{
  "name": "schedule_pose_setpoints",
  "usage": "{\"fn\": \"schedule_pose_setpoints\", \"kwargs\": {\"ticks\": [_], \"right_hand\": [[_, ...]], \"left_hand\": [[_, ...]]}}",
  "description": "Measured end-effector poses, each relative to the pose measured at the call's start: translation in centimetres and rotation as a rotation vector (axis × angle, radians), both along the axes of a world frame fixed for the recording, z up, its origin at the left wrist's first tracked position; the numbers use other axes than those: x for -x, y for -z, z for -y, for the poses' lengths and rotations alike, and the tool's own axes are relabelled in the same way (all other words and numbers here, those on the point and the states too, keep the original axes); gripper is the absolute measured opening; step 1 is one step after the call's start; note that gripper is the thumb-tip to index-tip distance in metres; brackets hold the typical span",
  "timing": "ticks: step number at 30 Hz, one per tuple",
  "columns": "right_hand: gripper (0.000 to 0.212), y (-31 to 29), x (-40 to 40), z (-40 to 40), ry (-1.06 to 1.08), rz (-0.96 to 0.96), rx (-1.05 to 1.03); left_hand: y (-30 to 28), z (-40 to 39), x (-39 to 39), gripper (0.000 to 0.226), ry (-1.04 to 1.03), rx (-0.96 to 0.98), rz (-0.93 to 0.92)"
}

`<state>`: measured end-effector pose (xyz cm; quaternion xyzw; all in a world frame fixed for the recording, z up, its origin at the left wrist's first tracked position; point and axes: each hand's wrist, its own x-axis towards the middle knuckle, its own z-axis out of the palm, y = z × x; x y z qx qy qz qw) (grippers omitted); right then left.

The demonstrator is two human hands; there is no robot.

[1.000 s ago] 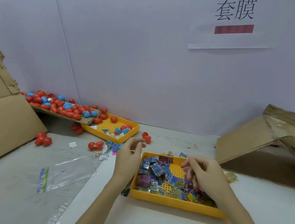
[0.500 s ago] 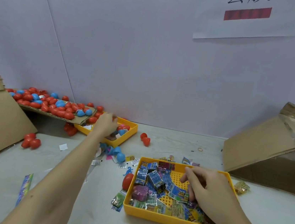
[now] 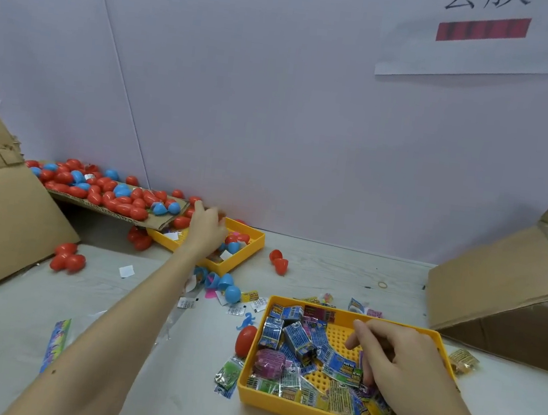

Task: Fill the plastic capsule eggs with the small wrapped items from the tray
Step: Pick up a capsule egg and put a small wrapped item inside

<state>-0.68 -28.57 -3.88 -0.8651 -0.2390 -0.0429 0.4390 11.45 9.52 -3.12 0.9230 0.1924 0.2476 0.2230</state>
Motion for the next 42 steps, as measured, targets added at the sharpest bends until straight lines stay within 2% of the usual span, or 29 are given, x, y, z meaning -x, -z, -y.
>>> {"fn": "schedule_pose_setpoints", "kwargs": {"ticks": [5, 10, 13, 14, 16, 19, 22, 26, 29, 33, 35, 39, 42], "right_hand": [[0.037, 0.0, 0.1, 0.0, -0.001, 0.025, 0.05], [0.032, -0.2, 0.4, -0.1, 0.008, 0.068, 0.121], [0.022, -0.4, 0.8, -0.2, 0.02, 0.137, 0.15], [0.02, -0.4, 0.9, -0.2, 0.028, 0.152, 0.099], [0.022, -0.6, 1.0, -0.1, 0.038, 0.101, -0.13], [0.025, -0.8, 1.2, 0.4, -0.086, -0.21, -0.429], [0.027, -0.8, 1.2, 0.6, -0.27, -0.368, -0.543], [0.034, -1.2, 1.5, 0.3, -0.376, -0.369, -0.566], [0.035, -1.5, 1.8, 0.0, -0.309, -0.322, -0.589], [0.033, -1.5, 2.2, -0.5, -0.238, -0.325, -0.591], [0.035, -1.4, 2.3, -0.7, -0.244, -0.349, -0.574], [0.041, -1.5, 2.7, -1.3, -0.316, -0.523, -0.669], [0.046, -1.6, 2.7, -1.4, -0.311, -0.564, -0.731]], "left_hand": [[-0.7, 6.3, 5.9, 0.021, 0.229, 0.08, 0.251], [-0.5, 15.6, 13.9, 0.028, 0.522, 0.355, 0.352], [-0.5, 20.5, 16.7, 0.032, 0.66, 0.431, 0.348], [-0.5, 21.8, 17.2, 0.034, 0.686, 0.453, 0.346], [-0.5, 23.1, 17.9, 0.035, 0.715, 0.51, 0.35], [-0.5, 23.1, 18.5, 0.038, 0.756, 0.554, 0.321], [-0.3, 21.9, 18.9, 0.042, 0.771, 0.602, 0.305], [-0.5, 20.7, 19.2, 0.041, 0.777, 0.666, 0.32], [-0.5, 20.6, 18.9, 0.04, 0.796, 0.587, 0.331], [-0.2, 20.6, 18.8, 0.052, 0.822, 0.333, 0.304], [-0.1, 20.5, 18.8, 0.051, 0.755, 0.2, 0.337], [-0.3, 20.3, 18.8, 0.034, 0.644, 0.167, 0.439], [-0.5, 20.3, 18.9, 0.034, 0.661, 0.13, 0.441]]}}
